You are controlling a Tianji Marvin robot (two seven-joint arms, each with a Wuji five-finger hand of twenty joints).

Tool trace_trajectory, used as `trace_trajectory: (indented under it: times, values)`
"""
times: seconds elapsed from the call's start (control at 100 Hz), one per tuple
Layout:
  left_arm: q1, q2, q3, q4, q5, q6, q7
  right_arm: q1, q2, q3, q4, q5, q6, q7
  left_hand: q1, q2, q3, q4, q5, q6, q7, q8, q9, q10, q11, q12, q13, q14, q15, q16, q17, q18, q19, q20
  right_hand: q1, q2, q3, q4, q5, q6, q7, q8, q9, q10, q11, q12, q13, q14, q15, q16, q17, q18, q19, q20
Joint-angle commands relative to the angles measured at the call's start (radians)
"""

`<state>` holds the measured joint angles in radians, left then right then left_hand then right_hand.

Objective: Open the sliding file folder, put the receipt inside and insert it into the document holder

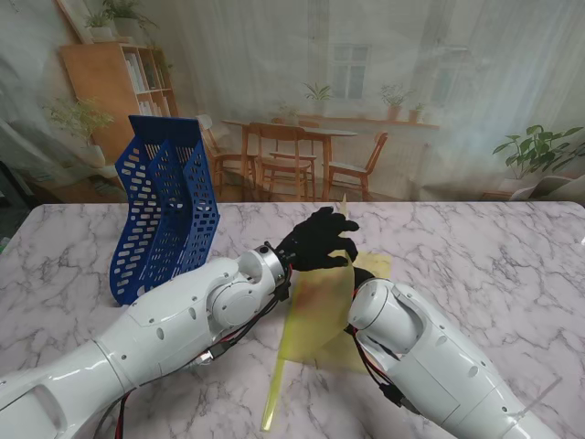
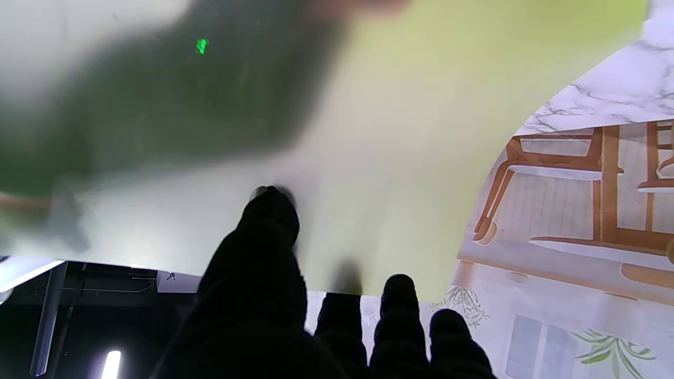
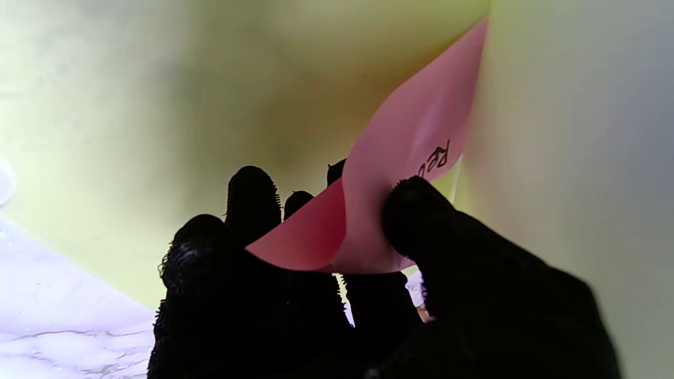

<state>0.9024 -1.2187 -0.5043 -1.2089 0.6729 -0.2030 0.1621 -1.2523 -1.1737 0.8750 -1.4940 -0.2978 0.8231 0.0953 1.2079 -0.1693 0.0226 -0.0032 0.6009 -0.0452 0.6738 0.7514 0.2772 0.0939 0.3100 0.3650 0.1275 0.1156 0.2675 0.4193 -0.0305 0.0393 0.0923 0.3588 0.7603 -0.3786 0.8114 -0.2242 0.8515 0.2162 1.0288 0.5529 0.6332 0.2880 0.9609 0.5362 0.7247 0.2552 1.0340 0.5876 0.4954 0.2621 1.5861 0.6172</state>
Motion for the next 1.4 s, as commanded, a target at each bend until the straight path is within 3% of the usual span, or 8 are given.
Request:
trace_trajectory:
  times: [0.0,0.29,0.39,0.45,0.59,0.99,1.17,1.39]
  values:
    - [-0.004,-0.009,0.007,0.0,-0.004,-0.002,-0.012,0.01,-0.003,-0.01,0.007,0.006,0.002,0.005,0.017,0.069,0.0,-0.002,0.049,0.057,0.047,0.013,0.017,0.003,-0.009,0.011,0.004,-0.013,-0.004,-0.001,-0.016,-0.003,-0.031,-0.018,0.027,0.043,-0.005,0.008,-0.01,-0.058,0.009,-0.01,-0.018,-0.006,0.037,-0.003,-0.012,0.029,0.032,0.008,-0.003,-0.039,0.015,0.004]
    - [0.001,-0.013,0.008,-0.002,-0.011,0.004,-0.008,0.018,-0.013,-0.027,0.024,0.02,0.006,-0.007,0.018,0.068,0.001,-0.002,0.05,0.06,0.048,0.013,0.017,0.003,-0.008,0.012,0.004,-0.012,-0.003,-0.001,-0.016,-0.003,-0.03,-0.017,0.015,0.046,-0.036,0.005,-0.055,-0.094,-0.054,-0.076,-0.054,-0.007,0.004,-0.006,-0.051,0.024,0.0,-0.002,-0.042,-0.043,-0.007,0.0]
    - [0.001,-0.01,0.007,-0.004,-0.006,0.004,-0.012,0.008,0.0,-0.022,0.012,0.003,0.0,0.012,0.019,0.068,0.001,-0.002,0.05,0.062,0.048,0.013,0.018,0.004,-0.008,0.012,0.004,-0.012,-0.003,-0.001,-0.016,-0.003,-0.03,-0.017,-0.134,0.044,-0.06,0.023,-0.114,-0.06,-0.229,-0.102,-0.139,-0.006,-0.047,-0.032,-0.121,0.006,-0.029,-0.003,-0.095,-0.053,-0.036,-0.005]
    - [0.002,-0.008,0.006,-0.006,-0.004,0.006,-0.013,-0.005,0.007,-0.01,-0.003,-0.006,-0.004,0.02,0.019,0.068,0.001,-0.002,0.05,0.06,0.048,0.013,0.017,0.004,-0.008,0.011,0.004,-0.011,-0.003,-0.001,-0.016,-0.002,-0.03,-0.017,-0.231,0.041,-0.036,0.106,-0.115,-0.034,-0.383,-0.03,-0.187,-0.006,-0.066,-0.049,-0.161,0.002,-0.044,-0.005,-0.129,-0.054,-0.05,0.0]
    - [0.005,-0.006,0.005,-0.007,0.001,0.009,-0.012,-0.047,0.02,0.038,-0.038,-0.033,-0.027,0.025,0.019,0.069,0.001,-0.002,0.05,0.062,0.048,0.013,0.018,0.004,-0.008,0.012,0.003,-0.011,-0.003,-0.001,-0.016,-0.002,-0.03,-0.017,-0.299,0.037,-0.075,0.111,-0.165,-0.019,-0.449,-0.028,-0.246,-0.005,-0.081,-0.06,-0.194,-0.006,-0.045,-0.002,-0.151,-0.066,-0.054,0.008]
    - [0.006,-0.006,0.007,-0.004,0.004,0.007,-0.01,-0.175,0.037,0.23,-0.143,-0.065,-0.116,0.008,0.02,0.07,0.001,-0.003,0.048,0.059,0.051,0.016,0.018,0.005,-0.006,0.012,0.004,-0.011,-0.001,0.0,-0.016,-0.004,-0.03,-0.016,-0.277,0.09,-0.152,0.12,-0.191,-0.032,-0.509,-0.024,-0.294,0.005,-0.088,-0.077,-0.231,0.002,-0.043,0.004,-0.191,-0.069,-0.071,0.033]
    - [0.003,-0.01,0.012,0.001,-0.001,0.003,-0.007,-0.158,0.035,0.205,-0.124,-0.068,-0.104,0.01,0.019,0.071,0.0,-0.003,0.047,0.059,0.051,0.017,0.018,0.004,-0.007,0.012,0.003,-0.011,-0.001,0.0,-0.016,-0.004,-0.03,-0.017,-0.061,0.06,-0.111,0.019,-0.099,-0.105,-0.217,-0.109,-0.156,-0.007,-0.042,-0.036,-0.138,0.007,-0.016,0.009,-0.122,-0.039,-0.051,0.033]
    - [0.001,-0.009,0.011,0.0,0.0,-0.003,-0.009,-0.128,0.011,0.165,-0.087,-0.042,-0.087,-0.042,0.02,0.07,-0.001,-0.003,0.048,0.06,0.051,0.017,0.018,0.004,-0.006,0.012,0.003,-0.011,-0.001,0.0,-0.016,-0.004,-0.03,-0.016,0.011,0.058,-0.084,0.02,0.001,-0.112,-0.089,-0.121,0.016,-0.027,0.009,-0.003,0.003,0.015,0.043,0.02,-0.012,-0.009,0.001,0.033]
